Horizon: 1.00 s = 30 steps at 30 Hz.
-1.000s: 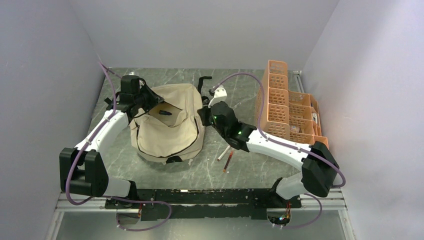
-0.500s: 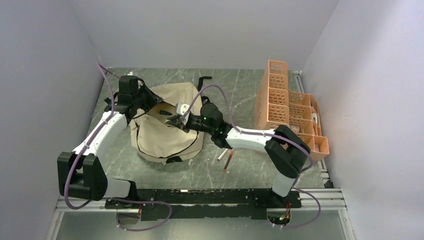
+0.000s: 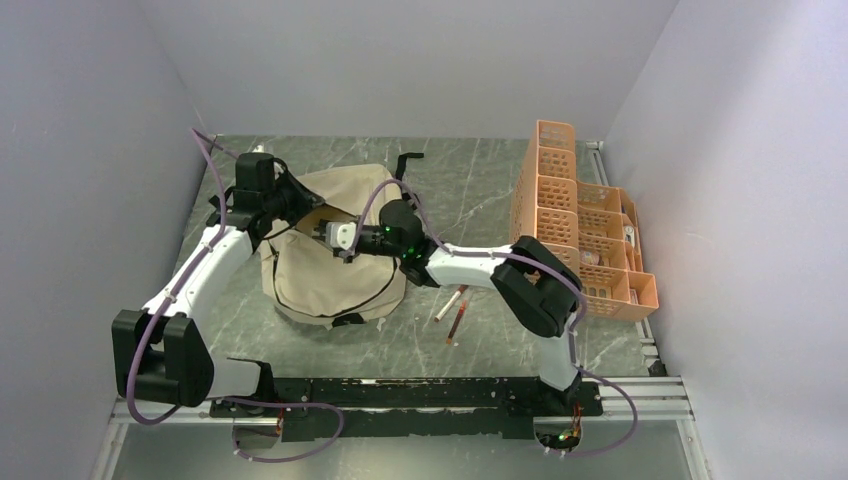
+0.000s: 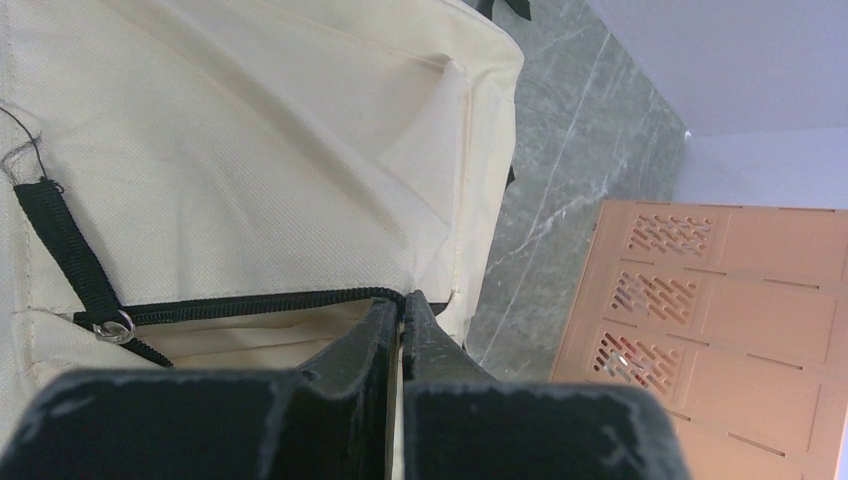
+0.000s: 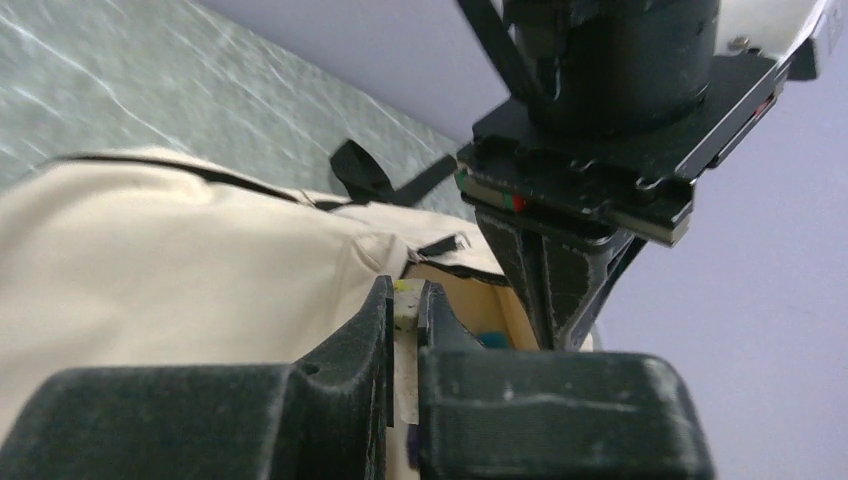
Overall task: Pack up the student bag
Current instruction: Place the stationery in the student bag.
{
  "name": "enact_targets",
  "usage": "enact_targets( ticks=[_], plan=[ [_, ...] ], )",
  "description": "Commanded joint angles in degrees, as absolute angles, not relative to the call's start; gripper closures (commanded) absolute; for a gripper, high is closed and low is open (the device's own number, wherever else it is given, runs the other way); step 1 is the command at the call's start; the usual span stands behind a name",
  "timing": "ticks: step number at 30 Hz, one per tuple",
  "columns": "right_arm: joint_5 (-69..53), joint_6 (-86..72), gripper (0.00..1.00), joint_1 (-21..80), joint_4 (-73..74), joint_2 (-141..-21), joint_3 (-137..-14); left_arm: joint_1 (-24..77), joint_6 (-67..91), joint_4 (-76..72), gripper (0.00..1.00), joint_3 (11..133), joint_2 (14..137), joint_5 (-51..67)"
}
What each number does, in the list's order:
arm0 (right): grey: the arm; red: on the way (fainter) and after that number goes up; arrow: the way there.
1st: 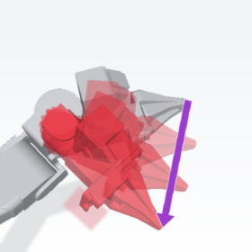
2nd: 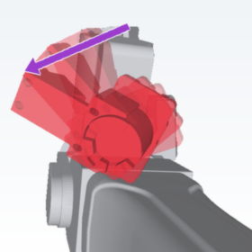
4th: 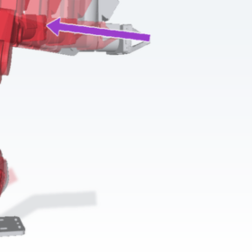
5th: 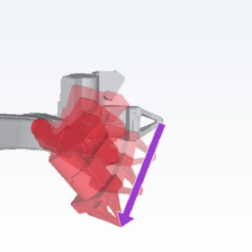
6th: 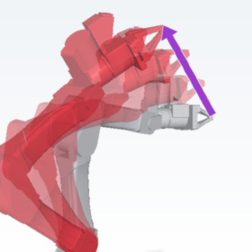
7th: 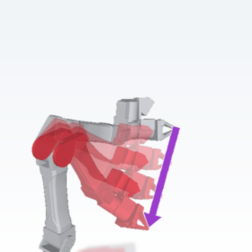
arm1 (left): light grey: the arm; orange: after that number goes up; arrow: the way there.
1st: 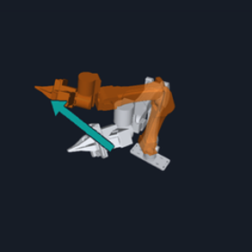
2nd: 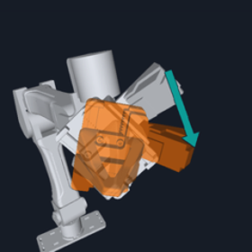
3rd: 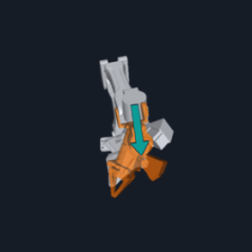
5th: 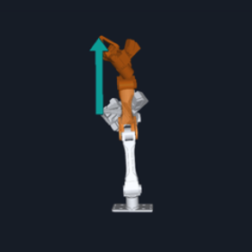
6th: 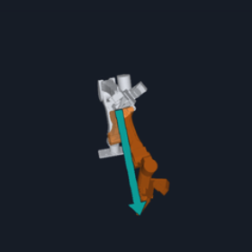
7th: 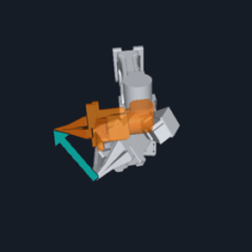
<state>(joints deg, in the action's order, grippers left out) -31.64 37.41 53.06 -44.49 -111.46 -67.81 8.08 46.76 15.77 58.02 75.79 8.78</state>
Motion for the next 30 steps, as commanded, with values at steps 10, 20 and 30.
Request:
enact_targets(
  ticks=[10,20,30],
  plan=[
    [-15.7,55.2,0.96,53.3,-42.4,-121.0,-75.9,7.6,47.1,14.4,0.95,58.7,73.8,8.4],
    [-10.0,55.2,0.73,53.5,-40.3,-120.9,-75.6,7.6,47.2,14.3,0.95,58.6,74.5,8.6],
    [-14.4,47.8,0.67,53.6,-44.4,-117.2,-70.8,7.6,46.9,14.4,0.95,58.7,74.3,8.5]
  ],
)
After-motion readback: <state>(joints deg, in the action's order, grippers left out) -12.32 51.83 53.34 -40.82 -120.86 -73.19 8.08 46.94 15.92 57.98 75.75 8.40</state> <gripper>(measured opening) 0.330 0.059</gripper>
